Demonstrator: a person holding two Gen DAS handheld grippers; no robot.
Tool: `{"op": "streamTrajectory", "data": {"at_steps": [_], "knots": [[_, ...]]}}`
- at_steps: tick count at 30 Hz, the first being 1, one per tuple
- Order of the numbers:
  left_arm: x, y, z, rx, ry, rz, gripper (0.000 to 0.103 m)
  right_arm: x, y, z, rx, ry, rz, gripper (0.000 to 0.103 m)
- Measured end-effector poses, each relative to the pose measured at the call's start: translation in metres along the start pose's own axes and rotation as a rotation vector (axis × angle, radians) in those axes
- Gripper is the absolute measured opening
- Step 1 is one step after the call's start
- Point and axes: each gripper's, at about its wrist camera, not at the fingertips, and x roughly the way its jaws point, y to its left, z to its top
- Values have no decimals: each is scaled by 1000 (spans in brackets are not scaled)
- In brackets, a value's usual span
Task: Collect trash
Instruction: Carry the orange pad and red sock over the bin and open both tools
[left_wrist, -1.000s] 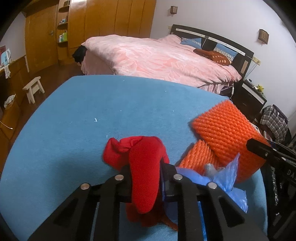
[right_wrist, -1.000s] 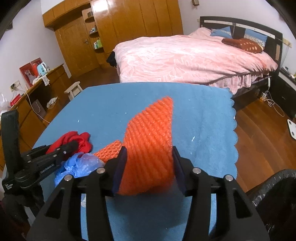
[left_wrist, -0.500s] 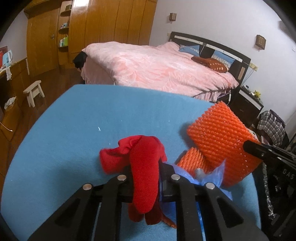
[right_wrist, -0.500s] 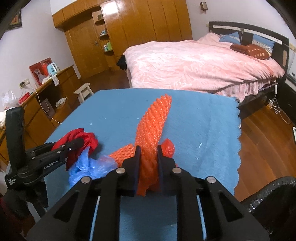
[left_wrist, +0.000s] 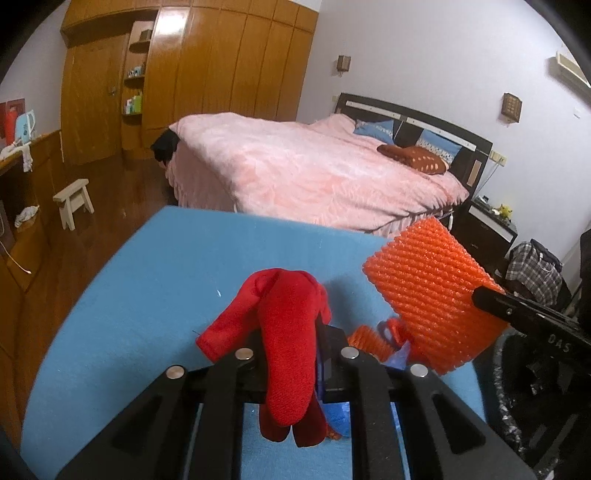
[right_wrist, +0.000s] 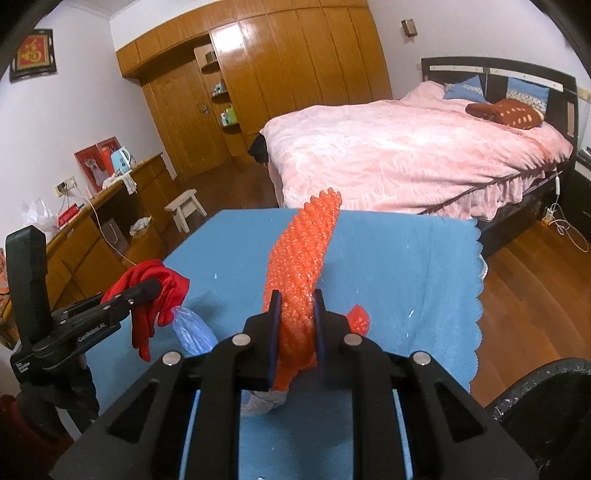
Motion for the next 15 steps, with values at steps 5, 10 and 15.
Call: {"op": "streamTrajectory", "data": {"at_steps": [5,10,15], "knots": [[-16,-9,9,17,-32,-11,14,-18,4,5,1,-31,3,15],[-32,-21,15,23,-61,-32,14,-39,5,11,-1,-62,6,15],[-44,-33,16,42,-78,-54,14,-58,2,14,9,-92,-1,15]]}}
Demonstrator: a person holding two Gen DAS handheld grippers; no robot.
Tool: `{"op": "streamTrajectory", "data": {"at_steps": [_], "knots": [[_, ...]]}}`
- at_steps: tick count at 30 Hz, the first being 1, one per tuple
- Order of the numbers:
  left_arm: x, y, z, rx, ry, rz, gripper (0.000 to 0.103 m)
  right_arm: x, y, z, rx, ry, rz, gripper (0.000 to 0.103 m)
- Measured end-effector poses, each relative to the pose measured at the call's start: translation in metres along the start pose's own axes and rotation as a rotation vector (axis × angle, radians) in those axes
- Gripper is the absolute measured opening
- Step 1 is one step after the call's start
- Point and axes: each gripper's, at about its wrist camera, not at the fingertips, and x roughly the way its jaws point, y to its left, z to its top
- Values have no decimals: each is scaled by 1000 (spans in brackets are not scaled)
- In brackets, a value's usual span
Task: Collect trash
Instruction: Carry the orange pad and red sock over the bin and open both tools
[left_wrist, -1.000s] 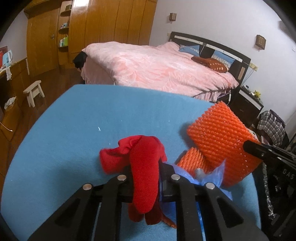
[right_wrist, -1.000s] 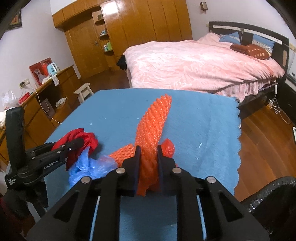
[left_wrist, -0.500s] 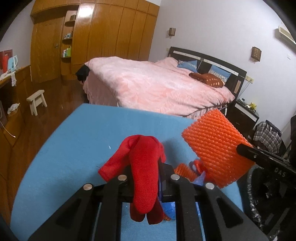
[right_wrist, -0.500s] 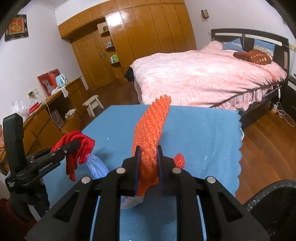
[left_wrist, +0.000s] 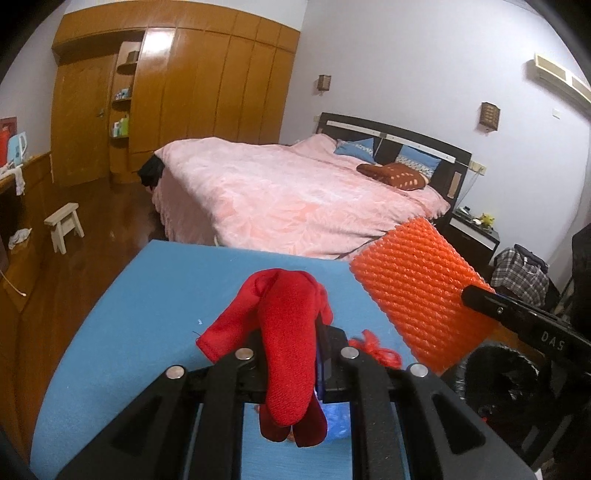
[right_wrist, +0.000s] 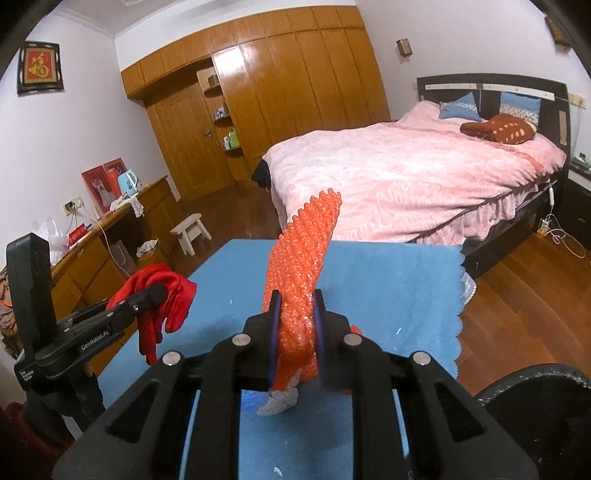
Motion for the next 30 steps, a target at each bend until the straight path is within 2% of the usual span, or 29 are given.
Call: {"op": "streamTrajectory", "data": {"at_steps": [14,30], "knots": [[-20,-53,1,41,-21,-89,14,-64,-14,-12,30,-51,-63,15],[-14,-135,-15,106,19,-241,14,-142,-63,-44,96,-87,-199,15]]}}
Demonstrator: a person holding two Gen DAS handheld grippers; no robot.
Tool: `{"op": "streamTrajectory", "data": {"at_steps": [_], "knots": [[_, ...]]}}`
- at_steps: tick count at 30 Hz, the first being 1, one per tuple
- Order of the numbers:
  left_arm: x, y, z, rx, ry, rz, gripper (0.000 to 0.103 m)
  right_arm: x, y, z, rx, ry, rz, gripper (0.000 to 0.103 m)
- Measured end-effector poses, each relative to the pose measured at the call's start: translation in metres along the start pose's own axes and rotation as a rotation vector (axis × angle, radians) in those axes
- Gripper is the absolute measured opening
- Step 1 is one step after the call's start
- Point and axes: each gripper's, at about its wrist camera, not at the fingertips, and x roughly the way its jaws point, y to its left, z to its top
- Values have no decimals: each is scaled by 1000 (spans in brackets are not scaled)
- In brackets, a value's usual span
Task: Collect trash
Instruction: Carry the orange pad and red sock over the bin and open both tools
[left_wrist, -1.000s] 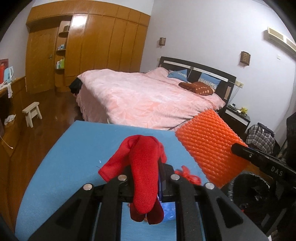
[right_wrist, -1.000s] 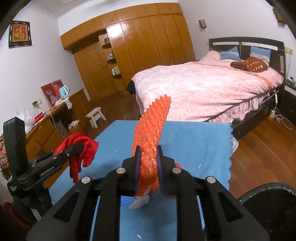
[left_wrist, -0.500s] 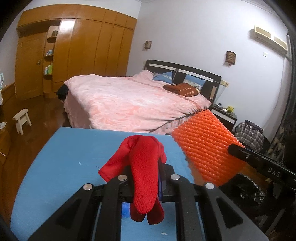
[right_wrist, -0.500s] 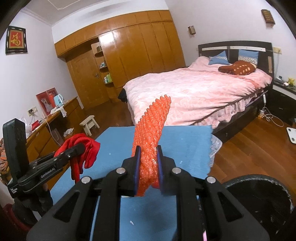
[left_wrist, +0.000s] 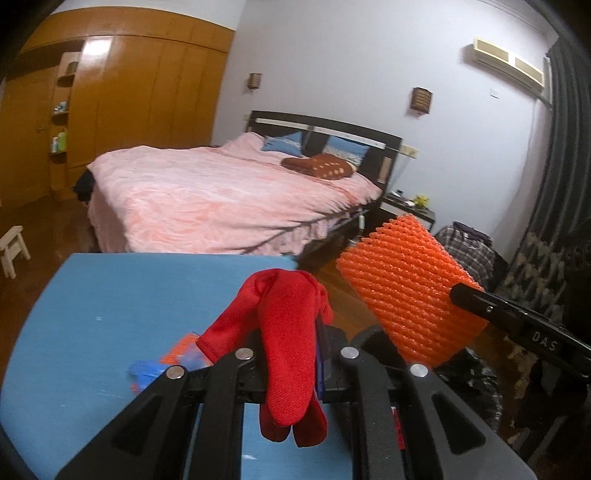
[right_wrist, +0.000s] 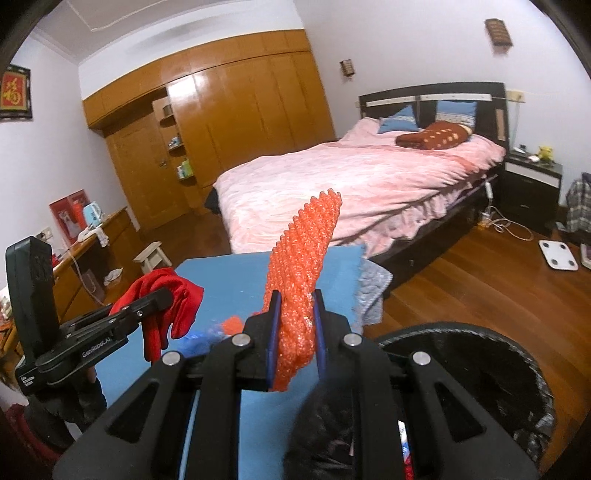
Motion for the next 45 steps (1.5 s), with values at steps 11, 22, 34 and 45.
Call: {"op": "streamTrajectory", "data": {"at_steps": [11,22,34,45], "knots": [[25,-73,-11,85,29,-110,14,-42,-53,-23,41,0,-117,15],[59,-128,-39,127,119,-207,14,-62,-92,-53,77,42,-229,16],[80,-157,-64,184,188,-255,15,-61,-124,-80,131,89,-285,18],[84,-155,-71,170,214,-262,45,-57,-132,-93,146,124,-312,29]]}}
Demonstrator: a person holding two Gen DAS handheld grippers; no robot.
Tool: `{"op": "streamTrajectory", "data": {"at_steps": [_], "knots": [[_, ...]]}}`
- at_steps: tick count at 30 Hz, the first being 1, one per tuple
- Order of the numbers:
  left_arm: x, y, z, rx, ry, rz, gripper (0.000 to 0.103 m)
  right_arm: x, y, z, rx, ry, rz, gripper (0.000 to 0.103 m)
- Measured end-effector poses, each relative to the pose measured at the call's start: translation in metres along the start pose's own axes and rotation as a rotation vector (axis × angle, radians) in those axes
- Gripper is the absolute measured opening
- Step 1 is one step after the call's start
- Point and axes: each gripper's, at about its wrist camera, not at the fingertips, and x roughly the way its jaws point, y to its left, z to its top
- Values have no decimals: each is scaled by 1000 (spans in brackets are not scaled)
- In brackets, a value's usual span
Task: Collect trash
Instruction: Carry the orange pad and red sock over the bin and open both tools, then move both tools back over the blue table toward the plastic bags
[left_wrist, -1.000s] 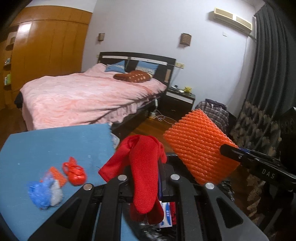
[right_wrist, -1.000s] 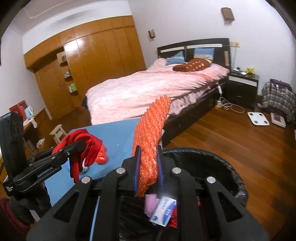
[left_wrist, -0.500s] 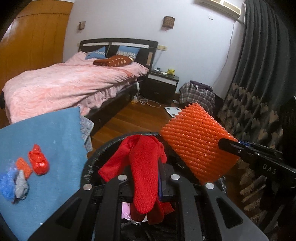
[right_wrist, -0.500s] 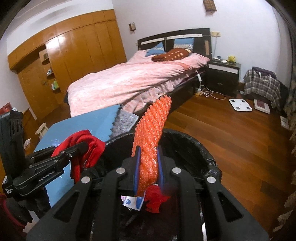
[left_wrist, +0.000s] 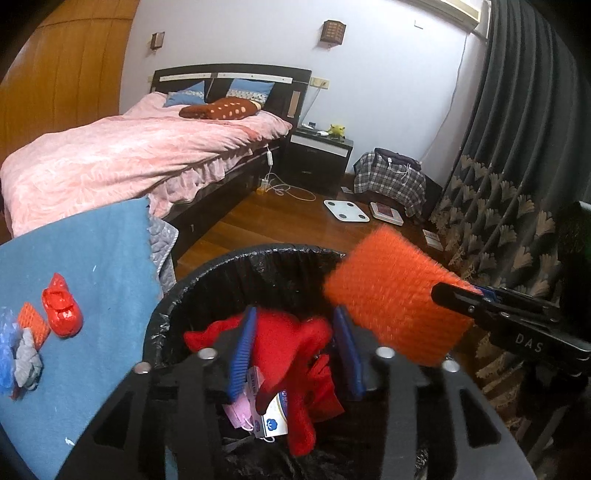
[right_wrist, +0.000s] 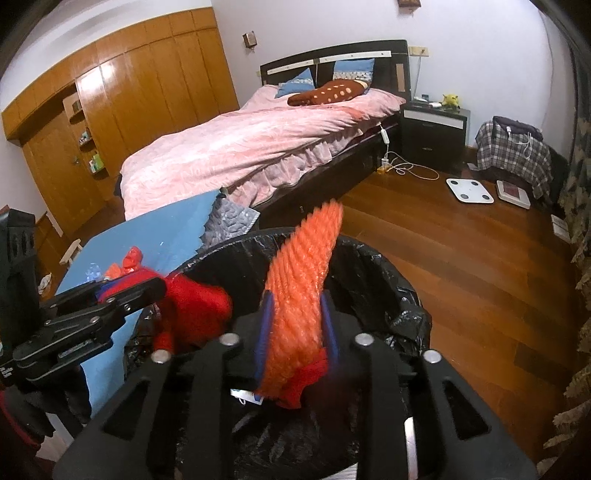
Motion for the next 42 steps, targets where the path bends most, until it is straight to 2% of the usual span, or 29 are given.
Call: {"op": "streamTrajectory", "data": {"at_steps": [1,6,8,9,11,14,18,29,42], "knots": [[-1,1,0,0,1,1,46,0,0,1,-2,1,-3,30],[-9,3,2,-6,-14,14,62,-2,-1,2,-2,-6,-14,51],[-14,4,5,-11,-25,34,78,-3,0,2,-2,-14,-20,74],[-18,7,6,-16,-33,50,81,-5,2,2,-3,-22,-19,77],[-24,12,7,-23,-44,71,87,-6,6,3,-8,-29,-19,91],[-38,21,11,-38,-67,111,94,-9,13,6,-17,-42,2,93],[-57,35,13,-43,-98,158,97,-8,23,10,-20,-47,21,95],[-105,82,3,-88,-142,300,97,0,69,19,-69,-53,66,96],[-144,156,-23,-169,-157,481,97,31,146,31,-136,-36,172,96]]}}
